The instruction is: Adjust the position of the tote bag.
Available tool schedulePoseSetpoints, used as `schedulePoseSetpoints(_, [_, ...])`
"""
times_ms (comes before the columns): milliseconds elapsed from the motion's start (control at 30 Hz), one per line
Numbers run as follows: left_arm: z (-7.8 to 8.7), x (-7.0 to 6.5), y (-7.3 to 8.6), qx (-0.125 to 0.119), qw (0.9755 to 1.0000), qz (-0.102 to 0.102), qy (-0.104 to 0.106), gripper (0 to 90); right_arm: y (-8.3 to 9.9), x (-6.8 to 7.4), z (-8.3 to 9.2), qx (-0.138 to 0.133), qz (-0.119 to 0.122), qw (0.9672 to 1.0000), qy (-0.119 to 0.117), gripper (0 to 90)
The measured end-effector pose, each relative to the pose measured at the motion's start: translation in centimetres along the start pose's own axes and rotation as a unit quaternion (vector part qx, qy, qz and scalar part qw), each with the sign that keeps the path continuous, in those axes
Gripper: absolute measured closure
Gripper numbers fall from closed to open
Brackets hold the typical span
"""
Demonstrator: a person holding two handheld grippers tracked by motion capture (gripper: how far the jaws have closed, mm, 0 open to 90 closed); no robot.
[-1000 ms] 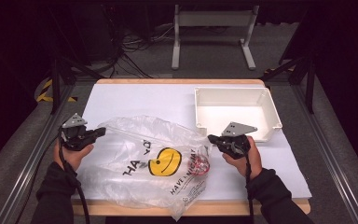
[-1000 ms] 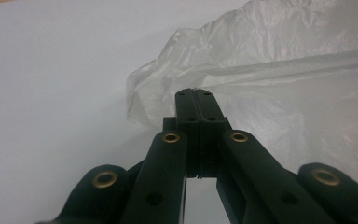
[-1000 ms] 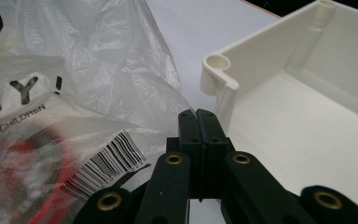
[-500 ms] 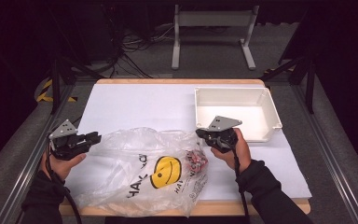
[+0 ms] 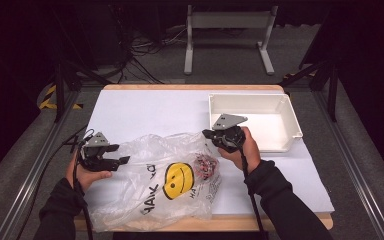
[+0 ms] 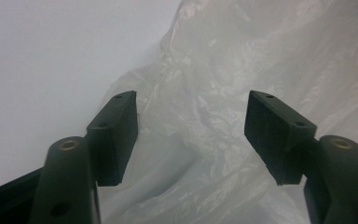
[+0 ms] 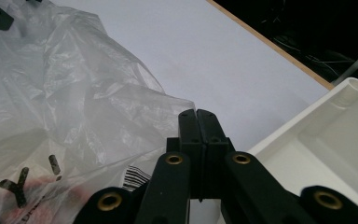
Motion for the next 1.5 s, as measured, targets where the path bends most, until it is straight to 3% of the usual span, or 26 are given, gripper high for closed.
schedulePoseSetpoints(67, [-0.7,0.2,0.6,0.022,0.9998,0.0,-0.001,43.8,-0.2,-0.1,-0.3,0.003,0.002,1.0,-0.001,90.0])
schedulePoseSetpoints(200, [-1.5,0.3,1.8,0.052,0.9986,-0.005,-0.002,65.5,-1.0,-0.5,-1.0,0.004,0.005,1.0,0.002,90.0])
schedulePoseSetpoints(267, [-1.6,0.3,2.0,0.059,0.9982,-0.007,0.001,69.2,-1.3,-0.6,-1.1,0.003,0.004,1.0,0.003,90.0])
schedulePoseSetpoints(500, [-1.3,0.6,2.3,0.052,0.9986,-0.005,0.005,87.7,-2.3,-1.4,-2.4,0.013,0.016,0.9997,0.013,90.0])
schedulePoseSetpoints(700, [-0.3,1.4,2.6,0.038,0.9992,0.004,-0.01,90.0,-3.3,-1.7,-3.7,0.018,0.023,0.9994,0.019,90.0])
schedulePoseSetpoints(800, [0.1,1.6,3.0,0.035,0.9993,0.011,-0.01,90.0,-3.4,-1.5,-3.8,0.009,0.015,0.9995,0.025,73.4])
schedulePoseSetpoints(967, [0.7,1.8,3.1,0.019,0.9996,0.022,-0.004,90.0,-3.4,-0.9,-2.4,-0.014,0.012,0.9996,0.021,63.1])
schedulePoseSetpoints(1000, [0.7,1.8,3.1,0.016,0.9996,0.021,-0.006,90.0,-3.5,-0.6,-1.3,-0.034,0.003,0.9993,0.016,62.4])
schedulePoseSetpoints(1067, [1.1,1.6,2.9,0.001,0.9999,0.01,-0.004,90.0,-3.3,-0.1,1.1,-0.056,0.01,0.998,0.027,58.4])
schedulePoseSetpoints(1167, [1.3,1.3,2.7,-0.01,0.9999,0.0,-0.012,90.0,-2.8,1.5,4.0,-0.081,0.014,0.9966,0.004,55.4])
schedulePoseSetpoints(1233, [1.2,1.0,3.1,-0.003,0.9998,-0.008,-0.016,90.0,-1.9,3.0,5.6,-0.089,0.015,0.9958,-0.014,53.2])
schedulePoseSetpoints(1267, [1.2,1.0,3.1,-0.003,0.9998,-0.008,-0.016,90.0,-1.9,3.0,5.6,-0.089,0.015,0.9958,-0.014,53.2])
schedulePoseSetpoints(1300, [0.9,1.0,3.7,0.008,0.9998,-0.01,-0.017,90.0,-0.3,4.6,6.4,-0.076,0.013,0.9965,-0.032,49.4])
schedulePoseSetpoints(1400, [0.8,1.0,3.9,0.009,0.9998,-0.004,-0.016,90.0,1.8,6.2,6.7,-0.061,0.012,0.997,-0.046,44.4])
schedulePoseSetpoints(1433, [0.8,1.0,4.0,0.007,0.9998,-0.003,-0.018,90.0,4.2,7.6,6.6,-0.043,-0.004,0.9974,-0.058,34.2])
schedulePoseSetpoints(1500, [0.8,1.0,4.0,0.006,0.9998,-0.002,-0.018,90.0,4.8,8.0,6.5,-0.036,-0.009,0.9973,-0.063,33.7])
Point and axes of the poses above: each handheld gripper's, and its own axes: z roughly backward along the jaws, y roughly out of its underside, x roughly to its left, the point moved 9 cm from there along -z, roughly forward along the jaws, and after that the axes turned 2 degrees about -x, right-handed, at the moved point
